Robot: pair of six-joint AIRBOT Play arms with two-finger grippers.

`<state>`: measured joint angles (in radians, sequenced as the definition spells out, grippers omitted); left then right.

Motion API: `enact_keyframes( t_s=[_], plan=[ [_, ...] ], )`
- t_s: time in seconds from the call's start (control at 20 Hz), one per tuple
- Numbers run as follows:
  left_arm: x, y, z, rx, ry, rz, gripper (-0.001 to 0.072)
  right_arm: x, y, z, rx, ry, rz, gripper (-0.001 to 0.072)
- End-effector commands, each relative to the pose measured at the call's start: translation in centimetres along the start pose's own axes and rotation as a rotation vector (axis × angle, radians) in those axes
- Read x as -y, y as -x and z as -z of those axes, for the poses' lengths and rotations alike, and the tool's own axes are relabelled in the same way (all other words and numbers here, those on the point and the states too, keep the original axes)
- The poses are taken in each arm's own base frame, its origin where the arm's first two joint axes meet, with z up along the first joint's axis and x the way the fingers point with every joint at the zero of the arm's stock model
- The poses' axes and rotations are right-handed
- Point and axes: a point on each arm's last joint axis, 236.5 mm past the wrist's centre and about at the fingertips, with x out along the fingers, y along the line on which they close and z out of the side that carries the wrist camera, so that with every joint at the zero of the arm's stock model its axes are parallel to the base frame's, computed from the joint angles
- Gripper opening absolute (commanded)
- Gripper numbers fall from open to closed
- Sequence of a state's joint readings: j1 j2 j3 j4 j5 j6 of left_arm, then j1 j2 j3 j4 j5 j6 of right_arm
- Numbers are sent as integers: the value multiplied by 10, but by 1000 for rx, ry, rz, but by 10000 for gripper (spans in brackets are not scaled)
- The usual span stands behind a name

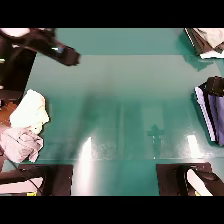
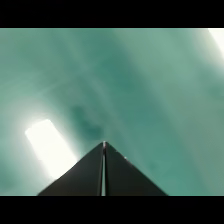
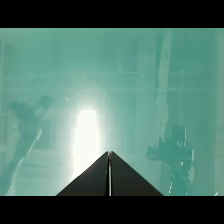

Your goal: Fold the shirts.

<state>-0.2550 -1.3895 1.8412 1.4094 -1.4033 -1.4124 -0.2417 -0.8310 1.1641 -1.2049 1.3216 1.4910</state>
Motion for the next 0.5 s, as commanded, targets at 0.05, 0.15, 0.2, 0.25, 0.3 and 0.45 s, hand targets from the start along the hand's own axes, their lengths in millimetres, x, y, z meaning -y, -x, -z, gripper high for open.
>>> enact_keyframes(
  t_s=[0.05, 0.15, 0.2, 0.25, 0.3, 0.45],
  plan=[
    [-117, 72, 77, -135, 154, -389, 33, -1, 0, 1, -4, 1, -2, 14],
    [-148, 68, 128, -248, 257, -439, 589, -1, 0, 0, -1, 1, -1, 14],
    [-161, 60, 152, -294, 323, -453, 645, -1, 0, 0, 0, 1, -1, 15],
    [-175, 48, 175, -332, 377, -462, 646, -1, 0, 0, 0, 1, -1, 15],
    [-186, 35, 197, -354, 426, -469, 646, -1, 0, 0, -1, 1, -2, 14],
    [-207, -9, 237, -332, 501, -460, 646, -1, 0, 0, 2, 1, -1, 14]
  ],
)
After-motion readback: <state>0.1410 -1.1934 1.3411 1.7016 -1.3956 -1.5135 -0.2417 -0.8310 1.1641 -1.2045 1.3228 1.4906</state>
